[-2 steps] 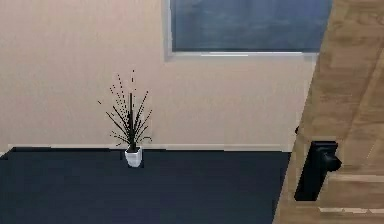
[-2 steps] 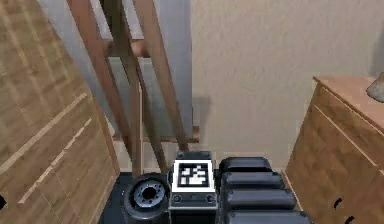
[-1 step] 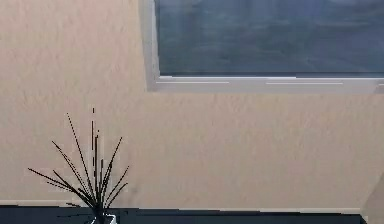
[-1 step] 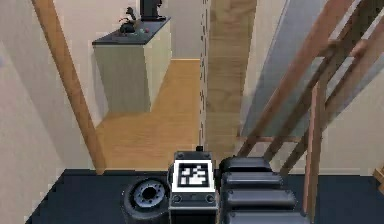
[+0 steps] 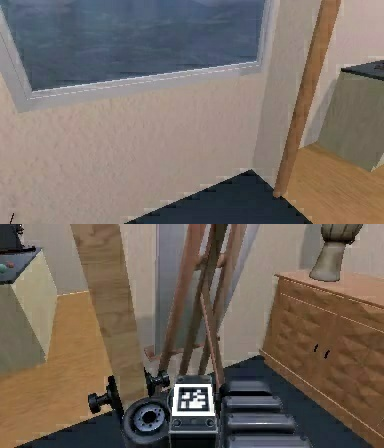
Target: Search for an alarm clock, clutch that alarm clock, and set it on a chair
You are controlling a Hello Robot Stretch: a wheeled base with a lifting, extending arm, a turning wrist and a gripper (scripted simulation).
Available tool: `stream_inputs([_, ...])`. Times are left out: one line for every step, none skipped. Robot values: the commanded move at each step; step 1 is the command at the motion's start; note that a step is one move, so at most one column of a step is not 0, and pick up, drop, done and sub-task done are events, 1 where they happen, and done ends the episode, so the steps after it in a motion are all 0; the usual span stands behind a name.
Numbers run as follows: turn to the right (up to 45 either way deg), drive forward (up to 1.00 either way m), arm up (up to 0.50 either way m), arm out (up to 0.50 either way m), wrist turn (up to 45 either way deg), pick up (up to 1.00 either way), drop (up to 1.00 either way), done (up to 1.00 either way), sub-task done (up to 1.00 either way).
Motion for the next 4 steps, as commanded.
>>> stream_inputs([3.0,0.0,0.0,0.0,0.0,0.0,0.0,0.0,0.0])
stream_inputs([0.0,0.6,0.0,0.0,0.0,0.0,0.0,0.0,0.0])
stream_inputs([45.0,0.0,0.0,0.0,0.0,0.0,0.0,0.0,0.0])
stream_inputs([21.0,0.0,0.0,0.0,0.0,0.0,0.0,0.0,0.0])
